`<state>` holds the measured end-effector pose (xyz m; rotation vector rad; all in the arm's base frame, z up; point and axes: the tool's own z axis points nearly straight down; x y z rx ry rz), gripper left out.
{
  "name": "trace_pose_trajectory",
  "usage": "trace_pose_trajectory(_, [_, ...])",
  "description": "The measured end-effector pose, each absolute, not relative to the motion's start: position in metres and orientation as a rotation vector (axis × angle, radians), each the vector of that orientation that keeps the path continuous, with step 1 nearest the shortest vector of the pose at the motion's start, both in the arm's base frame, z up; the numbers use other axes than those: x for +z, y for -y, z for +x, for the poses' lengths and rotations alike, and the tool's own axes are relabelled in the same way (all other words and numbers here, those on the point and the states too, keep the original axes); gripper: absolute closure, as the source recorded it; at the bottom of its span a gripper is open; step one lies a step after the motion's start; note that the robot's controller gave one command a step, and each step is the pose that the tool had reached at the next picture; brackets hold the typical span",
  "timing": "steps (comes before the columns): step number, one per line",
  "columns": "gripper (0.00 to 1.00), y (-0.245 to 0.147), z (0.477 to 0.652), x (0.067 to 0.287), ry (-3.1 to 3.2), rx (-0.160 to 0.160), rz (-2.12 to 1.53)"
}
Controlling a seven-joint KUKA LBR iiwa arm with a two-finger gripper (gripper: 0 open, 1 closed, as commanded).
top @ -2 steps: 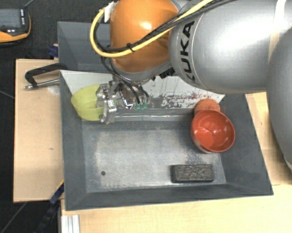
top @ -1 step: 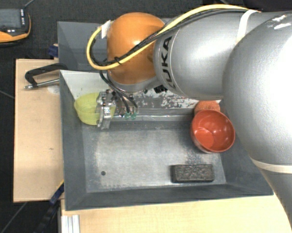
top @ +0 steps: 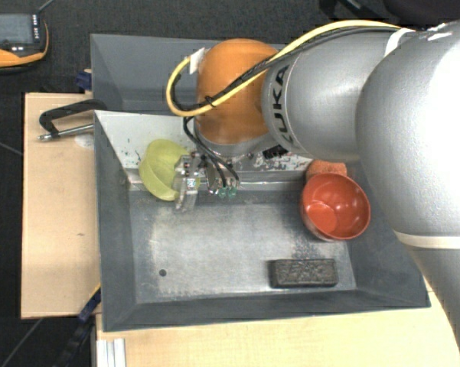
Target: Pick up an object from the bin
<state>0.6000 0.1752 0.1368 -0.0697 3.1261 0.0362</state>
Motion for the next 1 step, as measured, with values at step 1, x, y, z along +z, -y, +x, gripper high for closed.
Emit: trace_pose_trajectory(1, [1.00,-0.1076,0.5850,0.2068,-3.116,0.039,0.124])
